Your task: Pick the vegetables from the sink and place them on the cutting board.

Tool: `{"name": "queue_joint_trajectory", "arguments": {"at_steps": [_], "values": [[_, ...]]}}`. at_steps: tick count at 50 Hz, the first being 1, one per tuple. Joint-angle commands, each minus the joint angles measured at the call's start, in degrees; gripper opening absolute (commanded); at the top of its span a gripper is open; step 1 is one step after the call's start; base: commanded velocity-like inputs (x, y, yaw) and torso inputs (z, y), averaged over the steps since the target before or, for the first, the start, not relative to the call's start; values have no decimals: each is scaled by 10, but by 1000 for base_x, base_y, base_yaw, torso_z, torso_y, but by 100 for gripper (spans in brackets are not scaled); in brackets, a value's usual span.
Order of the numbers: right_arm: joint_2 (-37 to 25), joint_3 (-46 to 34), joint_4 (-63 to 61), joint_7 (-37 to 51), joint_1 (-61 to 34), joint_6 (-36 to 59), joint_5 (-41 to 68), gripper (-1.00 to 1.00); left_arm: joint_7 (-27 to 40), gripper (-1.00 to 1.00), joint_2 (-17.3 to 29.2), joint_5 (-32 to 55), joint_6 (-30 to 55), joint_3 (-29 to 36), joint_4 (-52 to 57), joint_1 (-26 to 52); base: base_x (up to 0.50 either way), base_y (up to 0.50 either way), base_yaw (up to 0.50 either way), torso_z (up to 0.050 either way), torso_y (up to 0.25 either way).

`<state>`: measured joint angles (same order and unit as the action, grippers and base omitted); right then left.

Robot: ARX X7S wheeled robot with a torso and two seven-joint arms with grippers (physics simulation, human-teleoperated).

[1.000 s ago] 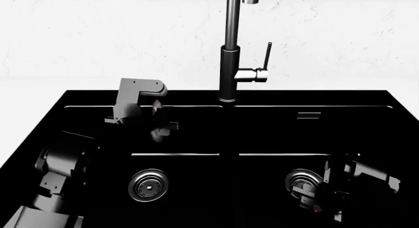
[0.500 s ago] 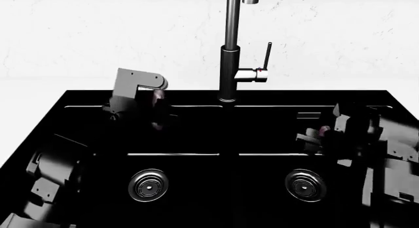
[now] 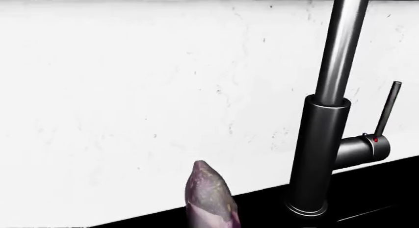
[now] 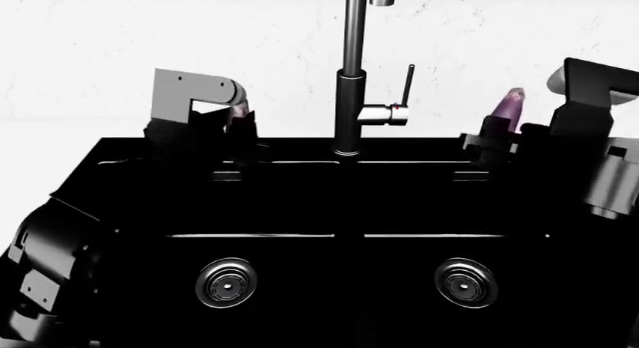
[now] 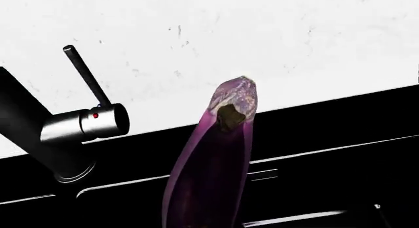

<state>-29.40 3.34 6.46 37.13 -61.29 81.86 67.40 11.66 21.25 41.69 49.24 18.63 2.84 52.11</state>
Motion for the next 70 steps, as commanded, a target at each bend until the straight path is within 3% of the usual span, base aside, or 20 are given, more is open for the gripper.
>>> {"name": "queue_joint_trajectory", "arguments": {"at_steps": [1,9,20,25,31,42,47,70], "values": [[-20,-53,-93,-56,22,-95,9,-100,1,-100,0,12,-5,-8,30,22,0,0,0,0,0],[-7,-56,-139,-54,11,-127,-1,-100,30,-100,4,18,16,-13,76,44,-471,0,0,0,0],[-7,-12,-268,37,14,-96,78,-100,134,-100,6,67,65,-73,214,12,-500,0,0,0,0],[-11,2,-346,43,72,-128,59,-100,149,-100,13,59,28,-90,274,-50,-500,0,0,0,0],[-9,-26,-388,-12,149,-190,-18,-100,149,-100,23,12,-42,-97,311,-120,-500,0,0,0,0],[0,-107,-383,-115,269,-333,-179,-100,120,-100,2,-79,-185,-79,273,-201,-500,0,0,0,0],[-1,-119,-389,-116,297,-370,-222,-100,124,-100,6,-95,-195,-76,277,-205,0,-33,0,0,0],[3,-104,-421,-88,321,-387,-226,-100,126,-100,7,-86,-199,-76,281,-210,23,-500,0,0,0]]}}
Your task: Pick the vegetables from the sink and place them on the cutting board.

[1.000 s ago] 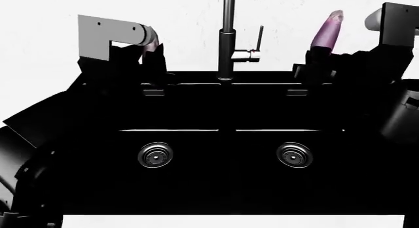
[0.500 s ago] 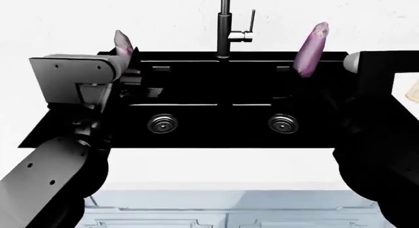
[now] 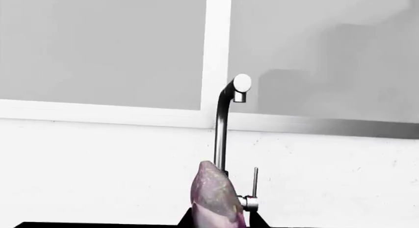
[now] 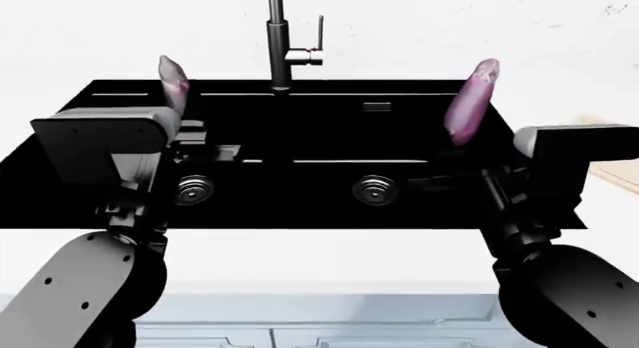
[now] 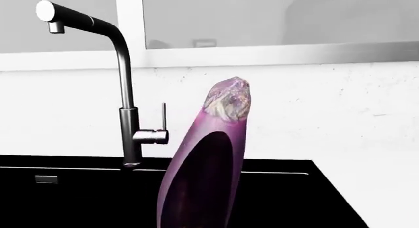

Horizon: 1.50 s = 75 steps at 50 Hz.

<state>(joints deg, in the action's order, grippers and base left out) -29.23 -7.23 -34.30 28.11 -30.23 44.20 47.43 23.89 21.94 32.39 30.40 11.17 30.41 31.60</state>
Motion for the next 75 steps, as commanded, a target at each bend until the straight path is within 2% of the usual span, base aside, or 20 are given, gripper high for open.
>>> {"name": "queue_joint_trajectory", "arguments": {"at_steps": [1,28,64,75], "values": [[0,0,-15,3,10,-10,-28,-100,3,-100,0,6,-11,-1,4,-5,105,-500,0,0,0],[-5,-11,-35,10,16,-23,-46,-100,6,-100,7,6,-16,6,22,-10,220,-500,0,0,1],[-10,-20,-58,30,8,-9,-41,-100,15,-100,12,17,-14,5,35,-10,6,-500,0,0,1],[-17,-43,-63,27,6,-13,-66,-100,16,-100,14,20,-16,3,36,-10,251,-481,0,1,1]]}}
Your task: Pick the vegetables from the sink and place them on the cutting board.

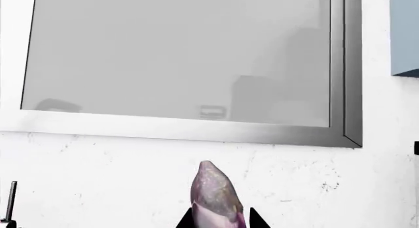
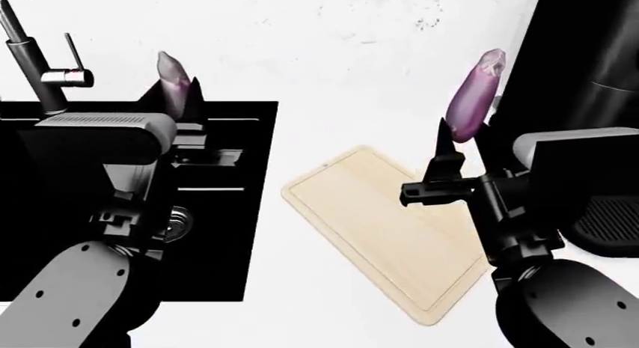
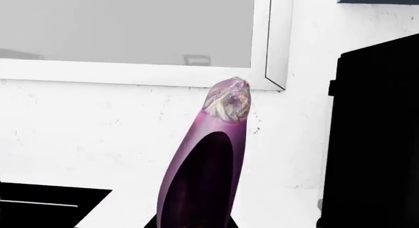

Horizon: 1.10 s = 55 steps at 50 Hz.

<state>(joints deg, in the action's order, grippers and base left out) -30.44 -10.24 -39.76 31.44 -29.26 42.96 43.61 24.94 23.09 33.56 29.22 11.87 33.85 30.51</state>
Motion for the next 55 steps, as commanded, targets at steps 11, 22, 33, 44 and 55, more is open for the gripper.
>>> {"name": "queue_joint_trajectory", "arguments": {"at_steps": [11,22,33,44,55], "values": [[-6,-35,-5,-18,-18,15,-20,-100,10,-100,4,16,-3,-9,11,0,117,-98,0,0,2],[1,-51,37,-26,-33,29,-20,-100,12,-100,6,21,-3,-10,12,0,0,0,0,0,1],[5,-29,95,44,-185,290,156,-100,14,-100,10,28,-3,-17,14,1,0,0,0,0,1],[-20,-85,243,255,-337,464,463,-100,19,-100,16,45,-2,-32,27,-3,0,0,0,0,1],[-44,-164,337,295,-398,451,601,-100,21,-100,17,57,-4,-41,28,-4,0,0,0,0,0]]}}
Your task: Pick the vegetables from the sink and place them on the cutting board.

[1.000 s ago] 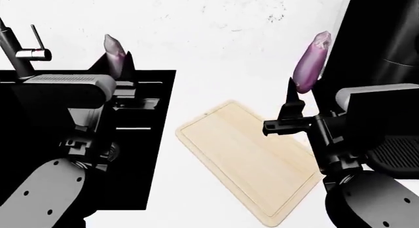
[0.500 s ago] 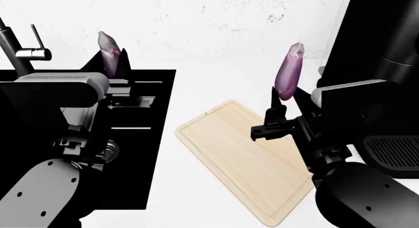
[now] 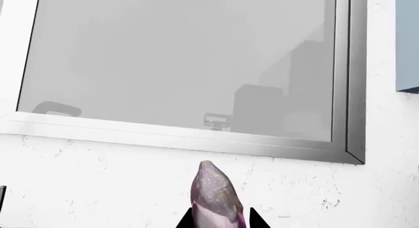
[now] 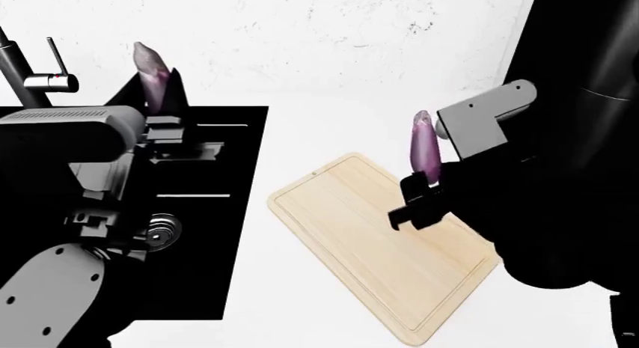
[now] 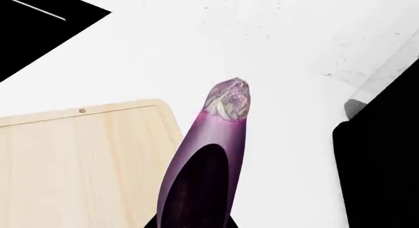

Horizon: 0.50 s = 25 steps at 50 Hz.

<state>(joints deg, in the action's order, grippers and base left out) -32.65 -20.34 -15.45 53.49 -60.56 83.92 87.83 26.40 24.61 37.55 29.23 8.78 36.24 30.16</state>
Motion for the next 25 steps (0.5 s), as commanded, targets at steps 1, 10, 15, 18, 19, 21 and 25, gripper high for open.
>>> {"name": "queue_joint_trajectory", "arguments": {"at_steps": [1,10,15,18,19,21,25], "values": [[-24,-69,100,78,-90,40,169,-100,7,-100,2,17,-4,-11,4,0,0,0,0,0,0],[-29,-115,144,72,-117,37,212,-100,9,-100,5,21,-4,-14,8,0,0,0,0,0,1],[-29,-132,165,55,-129,36,209,-100,10,-100,7,25,-4,-17,11,-1,0,0,0,0,0],[-29,-143,173,45,-132,36,204,-100,11,-100,8,27,-5,-19,12,-2,0,0,0,0,3],[-28,-146,177,40,-133,36,202,-100,11,-100,8,27,-5,-19,12,-2,0,0,0,0,0],[-26,-152,184,25,-134,36,191,-100,12,-100,8,28,-5,-20,13,-2,0,0,0,0,0],[-20,-162,193,-10,-132,34,158,-100,13,-100,9,29,-5,-20,15,-3,0,0,0,3,0]]}}
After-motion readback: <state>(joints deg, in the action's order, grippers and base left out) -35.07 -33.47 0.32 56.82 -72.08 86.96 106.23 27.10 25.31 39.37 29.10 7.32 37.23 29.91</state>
